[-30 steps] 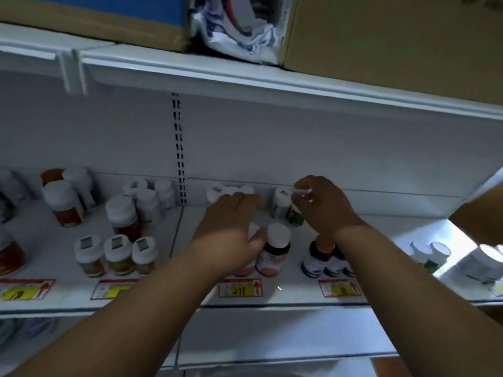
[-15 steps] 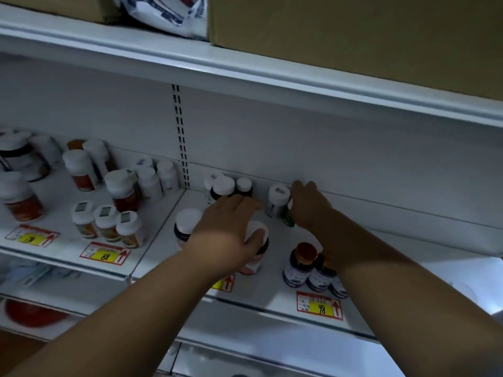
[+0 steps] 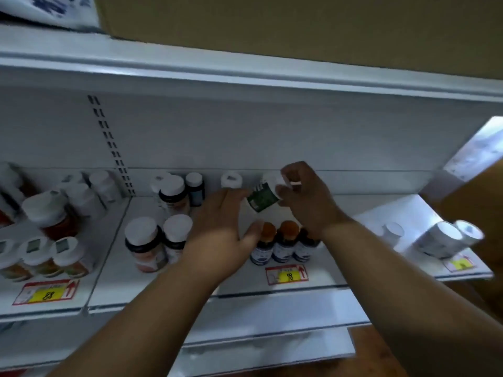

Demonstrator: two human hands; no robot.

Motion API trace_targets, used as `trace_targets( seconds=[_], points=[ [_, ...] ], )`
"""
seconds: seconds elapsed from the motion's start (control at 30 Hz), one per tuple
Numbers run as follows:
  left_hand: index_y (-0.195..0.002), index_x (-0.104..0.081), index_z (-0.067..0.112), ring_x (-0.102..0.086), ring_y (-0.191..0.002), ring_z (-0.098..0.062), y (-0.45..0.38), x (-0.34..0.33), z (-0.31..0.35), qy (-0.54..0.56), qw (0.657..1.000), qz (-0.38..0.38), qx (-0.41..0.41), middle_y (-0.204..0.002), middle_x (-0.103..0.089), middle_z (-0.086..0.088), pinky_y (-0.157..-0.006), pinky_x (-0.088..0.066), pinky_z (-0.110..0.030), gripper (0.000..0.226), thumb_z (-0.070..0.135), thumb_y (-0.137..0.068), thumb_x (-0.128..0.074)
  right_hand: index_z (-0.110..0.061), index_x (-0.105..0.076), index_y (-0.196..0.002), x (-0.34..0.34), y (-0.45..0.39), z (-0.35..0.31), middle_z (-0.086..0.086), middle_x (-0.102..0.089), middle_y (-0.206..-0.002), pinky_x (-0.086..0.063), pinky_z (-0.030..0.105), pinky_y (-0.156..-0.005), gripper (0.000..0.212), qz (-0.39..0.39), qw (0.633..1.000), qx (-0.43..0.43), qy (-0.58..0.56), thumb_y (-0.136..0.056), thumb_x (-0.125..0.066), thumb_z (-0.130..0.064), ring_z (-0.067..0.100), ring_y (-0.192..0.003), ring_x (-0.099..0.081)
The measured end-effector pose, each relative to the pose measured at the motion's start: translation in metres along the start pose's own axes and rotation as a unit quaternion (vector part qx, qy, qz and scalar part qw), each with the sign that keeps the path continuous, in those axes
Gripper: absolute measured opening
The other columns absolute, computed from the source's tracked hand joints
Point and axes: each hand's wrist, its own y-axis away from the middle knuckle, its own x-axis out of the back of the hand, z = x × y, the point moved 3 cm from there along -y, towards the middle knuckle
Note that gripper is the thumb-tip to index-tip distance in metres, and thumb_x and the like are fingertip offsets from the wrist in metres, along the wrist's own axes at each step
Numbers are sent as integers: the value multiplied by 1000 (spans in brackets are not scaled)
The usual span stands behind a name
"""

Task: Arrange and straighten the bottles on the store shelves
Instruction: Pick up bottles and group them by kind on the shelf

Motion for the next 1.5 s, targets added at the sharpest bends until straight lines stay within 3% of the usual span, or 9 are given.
trace_targets(
  seconds=[0.13, 0.23, 0.37, 0.43, 0.57, 0.7, 0.97, 1.2, 1.5],
  points=[
    [-137, -45, 21, -46, -118, -19, 0, -30, 54, 40, 997, -62, -18, -129, -51, -2, -90, -37, -27, 57, 51, -90, -57, -26, -59, -106, 58, 68, 1, -7, -63, -97, -49, 16, -53, 18, 79, 991, -36, -99, -92, -57, -14, 14, -85, -64],
    [-138, -44, 23, -47, -119, -16, -4, -57, 96, 51, 993, -93, -60, -132, -50, 2, -90, -36, -25, 59, 55, -90, -52, -32, -59, -103, 95, 90, 16, -7, -65, -95, -54, 30, -60, 15, 126, 988, -25, -83, -92, -58, -21, 12, -79, -65],
    [-141, -41, 25, -47, -119, -14, -18, -99, 141, 54, 987, -124, -91, -134, -50, 3, -95, -39, -26, 61, 54, -89, -55, -33, -58, -101, 147, 87, 47, -12, -65, -96, -48, 11, -62, 12, 156, 987, -10, -27, -91, -62, -28, -2, -79, -62],
    [-139, -42, 26, -45, -118, -13, -25, -120, 155, 36, 990, -108, -85, -133, -50, 3, -95, -37, -24, 58, 52, -90, -56, -33, -57, -101, 172, 75, 61, -13, -65, -96, -48, 11, -64, 12, 144, 990, 2, 1, -90, -62, -30, -2, -81, -62],
    [-122, -58, 17, -53, -102, -20, -24, -161, 166, -3, 998, -36, -48, -114, -59, -3, -83, -39, -24, 39, 34, -88, -61, -34, -55, -97, 202, 32, 85, -15, -63, -96, -48, 16, -64, 16, 87, 994, 40, 44, -87, -65, -26, 0, -82, -60],
    [-105, -66, 10, -58, -89, -26, -11, -194, 165, -106, 993, -34, -49, -101, -63, -8, -77, -51, -35, 29, 18, -77, -65, -32, -53, -95, 194, -12, 106, -9, -60, -100, -49, 28, -68, 18, -32, 988, 89, 119, -82, -64, -25, 10, -87, -59],
    [-108, -67, 6, -59, -97, -30, -2, -218, 163, -172, 983, -64, 32, -106, -66, -11, -76, -53, -42, 39, 13, -73, -50, -23, -55, -93, 134, -49, 138, -6, -53, -96, -32, 20, -60, 20, -243, 932, 160, 217, -80, -70, -24, 11, -80, -49],
    [-116, -65, 7, -59, -100, -29, -2, -214, 162, -163, 983, -78, 31, -113, -64, -10, -84, -53, -37, 52, 18, -70, -43, -23, -56, -101, 128, -54, 156, -7, -55, -101, -32, 16, -59, 26, -304, 913, 157, 223, -79, -67, -14, 13, -86, -50],
    [-118, -64, 8, -59, -100, -27, -1, -212, 166, -171, 980, -90, 36, -114, -64, -9, -85, -53, -37, 52, 20, -72, -43, -24, -61, -98, 125, -55, 158, -3, -62, -115, -48, 30, -82, 22, -324, 925, 116, 160, -80, -64, -11, 16, -101, -58]
  ],
)
